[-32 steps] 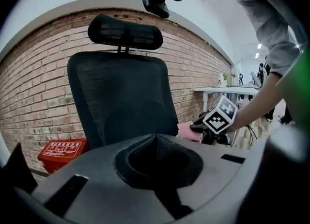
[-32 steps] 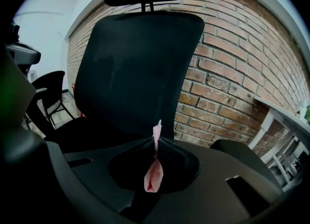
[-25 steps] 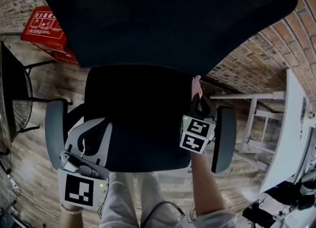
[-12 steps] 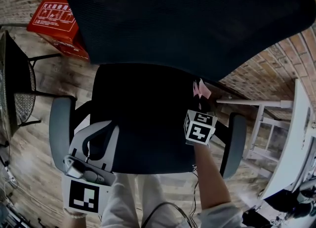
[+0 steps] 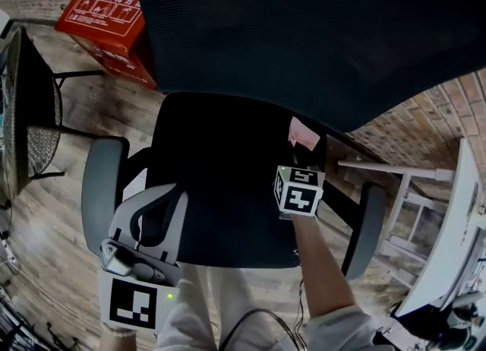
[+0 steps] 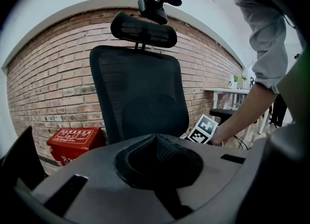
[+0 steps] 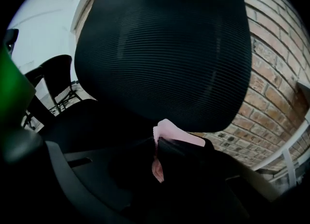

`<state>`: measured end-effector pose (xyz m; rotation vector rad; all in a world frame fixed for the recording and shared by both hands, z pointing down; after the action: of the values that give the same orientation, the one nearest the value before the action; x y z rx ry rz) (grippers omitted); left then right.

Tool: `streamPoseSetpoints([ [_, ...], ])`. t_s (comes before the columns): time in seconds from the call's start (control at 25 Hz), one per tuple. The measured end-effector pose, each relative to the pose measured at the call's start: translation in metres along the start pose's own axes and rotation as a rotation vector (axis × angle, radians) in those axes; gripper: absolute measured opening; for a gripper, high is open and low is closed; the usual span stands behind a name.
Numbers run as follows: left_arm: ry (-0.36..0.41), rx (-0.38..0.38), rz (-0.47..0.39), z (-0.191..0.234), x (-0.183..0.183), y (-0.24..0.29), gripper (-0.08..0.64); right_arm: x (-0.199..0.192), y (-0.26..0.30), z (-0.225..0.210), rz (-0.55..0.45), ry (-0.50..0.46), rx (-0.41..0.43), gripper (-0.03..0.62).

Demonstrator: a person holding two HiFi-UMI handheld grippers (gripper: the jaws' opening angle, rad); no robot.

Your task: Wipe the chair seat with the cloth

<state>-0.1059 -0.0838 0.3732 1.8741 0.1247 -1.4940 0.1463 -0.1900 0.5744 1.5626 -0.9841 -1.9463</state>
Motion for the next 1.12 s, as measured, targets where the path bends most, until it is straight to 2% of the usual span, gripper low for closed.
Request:
streamPoseSetpoints([
  [0.36,-0.008,0.032,0.014,0.004,-0.024,-0.010,0.018,0.022,0.015,0.073,-0.037,-0.123,0.160,0.049],
  [0.88,-0.089,0.055,0.020,0.001,-0.055,-0.031,0.018,0.055,0.022,0.203,-0.101,-0.301,0.444,0.049],
  [1.12,-0.091,0.065,0.020,0.002,-0.056,-0.039,0.018,0.062,0.016,0.252,-0.125,-0.324,0.578,0.049],
])
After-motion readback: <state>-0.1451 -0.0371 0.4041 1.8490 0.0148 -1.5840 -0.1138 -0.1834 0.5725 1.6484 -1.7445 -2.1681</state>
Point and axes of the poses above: the fingertips, and each gripper's own axes: y forward along the fingers, z to its left, x out of its top, the point moved 5 cm from there along -y, backward along the fingers
